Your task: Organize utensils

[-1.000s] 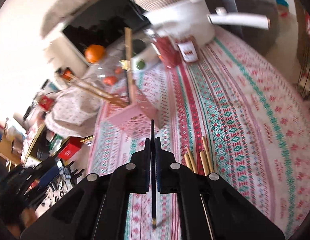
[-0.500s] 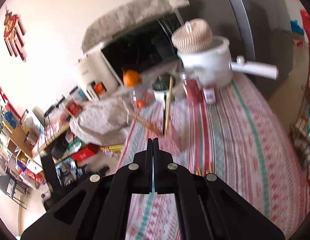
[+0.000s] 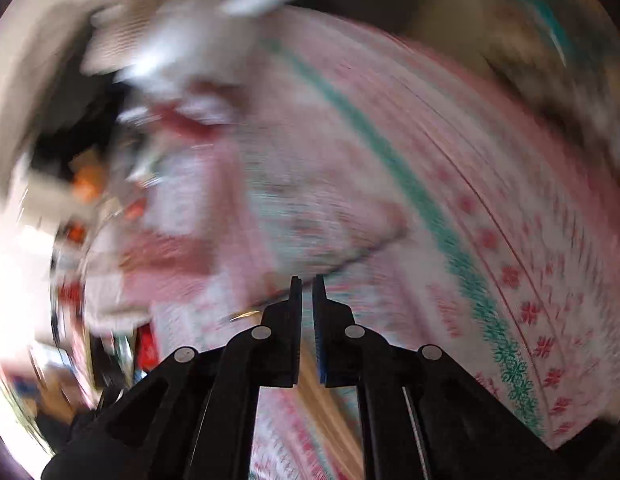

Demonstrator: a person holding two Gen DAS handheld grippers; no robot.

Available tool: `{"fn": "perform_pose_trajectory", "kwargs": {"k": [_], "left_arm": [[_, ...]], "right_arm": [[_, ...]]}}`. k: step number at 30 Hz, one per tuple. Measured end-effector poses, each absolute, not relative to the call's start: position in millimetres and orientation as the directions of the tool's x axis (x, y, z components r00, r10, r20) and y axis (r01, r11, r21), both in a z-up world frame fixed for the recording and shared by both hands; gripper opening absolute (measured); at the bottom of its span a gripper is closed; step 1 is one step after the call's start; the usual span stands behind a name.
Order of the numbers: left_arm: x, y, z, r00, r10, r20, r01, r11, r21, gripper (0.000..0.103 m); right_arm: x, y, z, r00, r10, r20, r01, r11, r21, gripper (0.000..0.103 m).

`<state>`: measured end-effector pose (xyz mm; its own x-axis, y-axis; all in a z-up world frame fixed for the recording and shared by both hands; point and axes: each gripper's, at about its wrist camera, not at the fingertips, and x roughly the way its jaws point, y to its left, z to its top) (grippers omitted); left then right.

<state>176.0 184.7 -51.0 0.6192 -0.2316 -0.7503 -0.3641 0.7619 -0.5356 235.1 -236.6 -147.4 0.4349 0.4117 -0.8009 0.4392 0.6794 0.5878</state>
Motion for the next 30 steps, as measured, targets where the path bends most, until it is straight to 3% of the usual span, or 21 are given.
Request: {"fn": "perform_pose_trajectory", "kwargs": {"k": [2,4,5,13,14,17,20,26,30], "left_arm": [[177.6,180.2,-53.0,0.611,-0.236,-0.755,-0.358,0.768,-0.531,0.029],[179.5,176.3,-54.9,0.604,-0.239,-0.761,-0.352,0.776,-0.524,0.030],[180.0,175.5,-55.9,0.601,-0.239,-0.763,-0.353,0.777,-0.522,0.030],[184.0,174.3,-63.2,0.576,-0.260,-0.775,-0.359,0.771,-0.526,0.034],[184.4,174.3,-63.6,0.574,-0.263,-0.775,-0.359,0.770,-0.527,0.035],[185.1,173.3,-64.6,0.566,-0.271,-0.779,-0.355,0.772,-0.527,0.036],[183.9,173.1,-64.9,0.562,-0.278,-0.779,-0.354,0.771,-0.530,0.036],[179.9,183.9,-61.7,0.577,-0.279,-0.768,-0.368,0.751,-0.549,0.036],[178.5,187.2,-58.1,0.589,-0.272,-0.761,-0.371,0.745,-0.554,0.036]], "right_arm": [[239.6,-245.7,-167.6,0.430,0.371,-0.823,0.512,0.651,0.561,0.010],[244.8,-248.1,-175.3,0.431,0.359,-0.828,0.553,0.620,0.557,0.025],[247.0,-247.9,-178.1,0.430,0.358,-0.829,0.572,0.602,0.557,0.040],[272.8,-223.4,-172.5,0.397,0.246,-0.884,0.666,0.586,0.462,0.045],[279.2,-217.5,-170.2,0.370,0.212,-0.905,0.678,0.604,0.418,0.044],[290.3,-203.9,-167.9,0.320,0.101,-0.942,0.679,0.669,0.303,0.022],[297.3,-200.9,-168.3,0.316,0.044,-0.948,0.665,0.702,0.254,0.015],[301.5,-213.8,-175.7,0.421,0.198,-0.885,0.601,0.670,0.435,0.005],[296.8,-200.4,-152.1,0.503,0.218,-0.836,0.478,0.736,0.479,0.005]]}}
